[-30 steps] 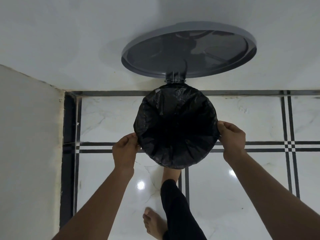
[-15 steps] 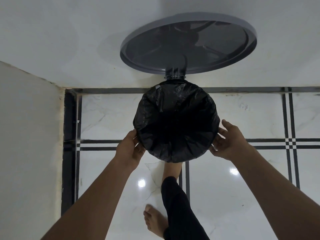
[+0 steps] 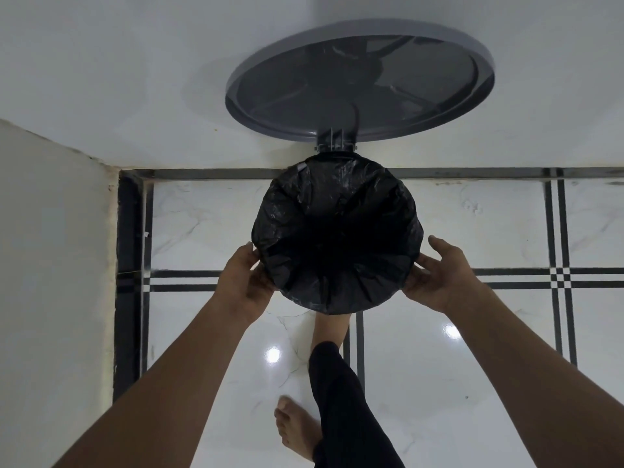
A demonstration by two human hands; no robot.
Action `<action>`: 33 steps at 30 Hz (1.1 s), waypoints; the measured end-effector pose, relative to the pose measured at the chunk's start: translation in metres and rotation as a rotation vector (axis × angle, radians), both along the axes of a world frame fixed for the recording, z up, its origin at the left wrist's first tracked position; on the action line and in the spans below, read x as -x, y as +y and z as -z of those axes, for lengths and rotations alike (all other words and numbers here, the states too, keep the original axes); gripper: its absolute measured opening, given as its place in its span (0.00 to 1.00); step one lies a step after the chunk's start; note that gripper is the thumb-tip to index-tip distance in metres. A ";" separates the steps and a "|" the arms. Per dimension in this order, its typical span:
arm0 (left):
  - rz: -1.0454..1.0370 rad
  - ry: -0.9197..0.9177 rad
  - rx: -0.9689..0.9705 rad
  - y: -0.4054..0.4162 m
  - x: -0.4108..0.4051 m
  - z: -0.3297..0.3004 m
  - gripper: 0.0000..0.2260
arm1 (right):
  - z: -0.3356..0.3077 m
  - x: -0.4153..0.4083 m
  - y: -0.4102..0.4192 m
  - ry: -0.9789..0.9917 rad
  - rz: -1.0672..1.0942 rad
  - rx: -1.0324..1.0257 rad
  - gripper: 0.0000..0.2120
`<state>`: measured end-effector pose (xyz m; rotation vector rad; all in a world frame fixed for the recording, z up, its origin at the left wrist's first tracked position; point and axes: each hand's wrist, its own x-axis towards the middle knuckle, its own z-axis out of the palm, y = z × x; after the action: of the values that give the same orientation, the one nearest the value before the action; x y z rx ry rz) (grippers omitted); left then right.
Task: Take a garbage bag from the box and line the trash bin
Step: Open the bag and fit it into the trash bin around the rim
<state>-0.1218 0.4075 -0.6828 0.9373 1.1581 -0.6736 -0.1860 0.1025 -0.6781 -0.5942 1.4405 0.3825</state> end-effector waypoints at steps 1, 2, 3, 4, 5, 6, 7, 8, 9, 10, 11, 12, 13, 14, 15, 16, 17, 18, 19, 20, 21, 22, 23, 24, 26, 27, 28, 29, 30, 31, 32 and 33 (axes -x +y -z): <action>-0.001 0.028 0.004 0.000 0.000 -0.001 0.12 | 0.000 -0.001 -0.001 0.025 -0.035 0.001 0.20; 0.008 0.061 0.010 0.001 0.000 -0.001 0.13 | 0.000 -0.001 -0.001 0.041 -0.058 0.004 0.20; 0.012 0.083 0.020 0.002 0.000 -0.002 0.13 | 0.000 0.000 -0.001 0.043 -0.062 0.005 0.19; 0.003 0.092 0.030 0.003 0.001 -0.003 0.14 | 0.000 0.001 0.000 0.034 -0.047 0.003 0.19; -0.019 0.096 0.040 0.003 0.002 -0.003 0.15 | 0.000 0.002 0.001 0.025 -0.029 0.002 0.20; -0.054 0.099 0.050 0.004 0.002 -0.003 0.16 | 0.000 0.003 0.003 0.016 -0.016 -0.001 0.21; -0.100 0.096 0.066 0.003 0.003 -0.004 0.17 | 0.000 0.005 0.004 0.012 -0.006 0.001 0.22; -0.141 0.094 0.075 0.002 0.004 -0.006 0.18 | 0.000 0.006 0.004 0.005 0.005 -0.003 0.22; -0.166 0.096 0.086 0.002 0.004 -0.008 0.18 | 0.000 0.007 0.004 -0.004 0.013 -0.011 0.23; -0.159 0.101 0.088 0.001 0.005 -0.008 0.18 | -0.001 0.008 0.004 -0.018 0.019 -0.024 0.22; -0.124 0.110 0.083 0.001 0.006 -0.009 0.18 | -0.002 0.008 0.004 -0.026 0.006 -0.030 0.22; -0.077 0.120 0.073 0.002 0.007 -0.008 0.18 | -0.003 0.007 0.005 -0.030 -0.011 -0.037 0.22; -0.047 0.130 0.071 0.002 0.007 -0.009 0.19 | -0.004 0.007 0.005 -0.030 -0.024 -0.036 0.21; -0.041 0.136 0.077 0.002 0.007 -0.008 0.19 | -0.004 0.007 0.005 -0.035 -0.020 -0.035 0.21; -0.059 0.132 0.092 0.002 0.007 -0.009 0.20 | -0.004 0.007 0.005 -0.035 -0.011 -0.025 0.21; -0.095 0.123 0.099 0.002 0.008 -0.008 0.21 | -0.004 0.007 0.005 -0.036 0.002 -0.018 0.21; -0.138 0.116 0.107 0.001 0.009 -0.009 0.21 | -0.004 0.006 0.005 -0.033 0.012 -0.012 0.21; -0.172 0.109 0.116 0.001 0.010 -0.009 0.21 | -0.003 0.006 0.006 -0.034 0.019 -0.012 0.21; -0.185 0.101 0.120 0.001 0.012 -0.009 0.21 | -0.003 0.007 0.007 -0.031 0.022 -0.010 0.22; -0.162 0.093 0.110 0.002 0.013 -0.008 0.21 | -0.002 0.006 0.007 -0.036 0.022 -0.018 0.22; -0.101 0.091 0.086 0.002 0.013 -0.009 0.22 | -0.002 0.006 0.007 -0.033 0.015 -0.024 0.22; -0.009 0.087 0.034 0.003 0.012 -0.006 0.22 | -0.002 0.005 0.006 -0.029 0.002 -0.025 0.22; 0.100 0.070 -0.041 0.002 0.009 -0.007 0.21 | -0.004 0.003 0.007 -0.014 -0.027 -0.014 0.21; 0.200 0.027 -0.155 0.001 0.004 -0.007 0.20 | -0.004 0.000 0.007 0.009 -0.065 0.000 0.20; 0.376 -0.141 -0.488 -0.007 -0.005 -0.010 0.17 | -0.008 -0.007 0.009 0.074 -0.185 0.117 0.19; 0.451 -0.274 -0.670 -0.012 -0.010 -0.013 0.15 | -0.008 -0.010 0.010 0.094 -0.276 0.257 0.19; 0.532 -0.431 -0.819 -0.018 -0.015 -0.018 0.12 | -0.009 -0.012 0.013 0.106 -0.371 0.463 0.19; 0.608 -0.589 -0.918 -0.023 -0.021 -0.023 0.10 | -0.010 -0.016 0.015 0.109 -0.446 0.720 0.17; 0.678 -0.722 -0.960 -0.028 -0.030 -0.027 0.08 | -0.013 -0.021 0.018 0.054 -0.506 0.965 0.13; 0.750 -0.824 -0.971 -0.033 -0.041 -0.030 0.08 | -0.015 -0.028 0.020 -0.069 -0.578 1.149 0.10; 0.835 -0.901 -0.985 -0.036 -0.052 -0.028 0.09 | -0.014 -0.037 0.022 -0.222 -0.680 1.281 0.09; 0.927 -0.965 -1.010 -0.039 -0.064 -0.027 0.11 | -0.014 -0.049 0.023 -0.371 -0.803 1.367 0.08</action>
<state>-0.0577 0.3682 -0.6561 2.3811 0.0398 -0.1851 -0.1374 0.1258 -0.6639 -2.2349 0.8692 -0.1830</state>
